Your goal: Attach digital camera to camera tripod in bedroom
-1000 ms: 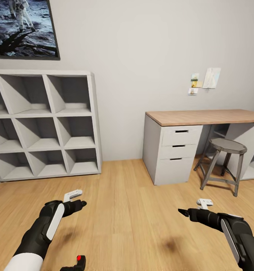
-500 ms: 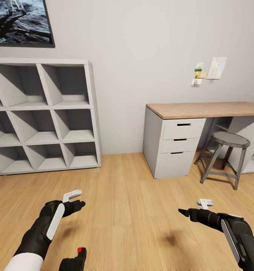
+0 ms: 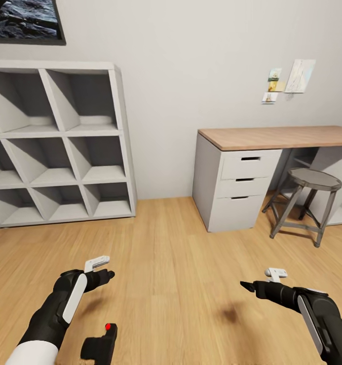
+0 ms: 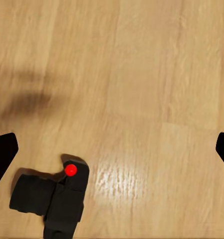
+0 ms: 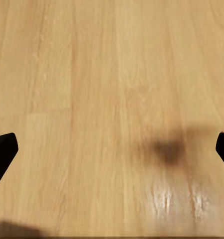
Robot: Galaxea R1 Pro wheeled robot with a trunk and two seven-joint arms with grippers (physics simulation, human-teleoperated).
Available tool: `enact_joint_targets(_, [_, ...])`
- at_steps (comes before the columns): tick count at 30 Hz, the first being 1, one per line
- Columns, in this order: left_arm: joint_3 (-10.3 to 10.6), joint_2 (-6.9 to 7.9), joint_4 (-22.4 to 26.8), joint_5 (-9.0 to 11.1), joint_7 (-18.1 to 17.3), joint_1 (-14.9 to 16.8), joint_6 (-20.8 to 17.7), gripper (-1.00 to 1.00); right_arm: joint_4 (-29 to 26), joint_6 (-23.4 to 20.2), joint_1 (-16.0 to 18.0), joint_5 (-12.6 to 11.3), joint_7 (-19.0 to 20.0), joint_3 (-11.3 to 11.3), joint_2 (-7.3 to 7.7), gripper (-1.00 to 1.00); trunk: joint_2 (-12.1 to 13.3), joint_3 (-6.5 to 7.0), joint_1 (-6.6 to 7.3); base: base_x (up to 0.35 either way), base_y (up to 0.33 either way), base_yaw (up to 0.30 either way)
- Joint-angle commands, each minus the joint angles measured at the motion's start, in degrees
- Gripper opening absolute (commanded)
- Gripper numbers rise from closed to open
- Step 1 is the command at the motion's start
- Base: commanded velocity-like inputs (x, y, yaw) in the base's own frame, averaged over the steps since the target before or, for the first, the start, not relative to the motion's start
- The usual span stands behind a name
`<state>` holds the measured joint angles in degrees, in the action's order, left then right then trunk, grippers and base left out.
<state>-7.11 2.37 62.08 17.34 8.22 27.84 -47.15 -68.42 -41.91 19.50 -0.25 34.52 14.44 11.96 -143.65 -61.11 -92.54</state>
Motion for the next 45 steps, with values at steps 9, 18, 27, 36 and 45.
enact_joint_targets(9, [0.0, -0.20, 0.3, 0.3, 0.6, 0.0, -0.2, 1.00, 0.1, -0.3, 0.1, 0.0, 0.2, 0.1, -0.01, 1.00, -0.1, -2.06, -0.22, 0.000, 0.000, 0.000])
enact_joint_targets(18, [0.1, -1.08, 0.5, 0.5, 7.0, 0.0, -0.1, 1.00, 0.1, -0.4, 0.1, 0.0, 0.2, 0.2, -0.01, 1.00, -0.3, -4.05, -0.45, 0.000, 0.000, 0.000])
enact_joint_targets(27, [0.1, -1.92, 0.5, 0.5, 8.9, 0.0, -0.1, 1.00, 0.0, -0.4, 0.1, 0.0, 0.2, 0.2, -0.01, 1.00, -0.4, -6.04, -0.68, 0.000, 0.000, 0.000])
enact_joint_targets(36, [0.1, -2.06, 0.5, 0.4, 9.1, 0.0, -0.1, 1.00, 0.0, -0.4, 0.1, 0.0, 0.2, 0.2, -0.01, 1.00, -0.5, -8.04, -0.91, 0.000, 0.000, 0.000])
enact_joint_targets(45, [0.2, -2.10, 0.5, 0.3, 9.1, 0.0, -0.1, 1.00, 0.0, -0.4, 0.0, 0.0, 0.2, 0.2, -0.01, 1.00, -0.6, -10.03, -1.14, 0.000, 0.000, 0.000])
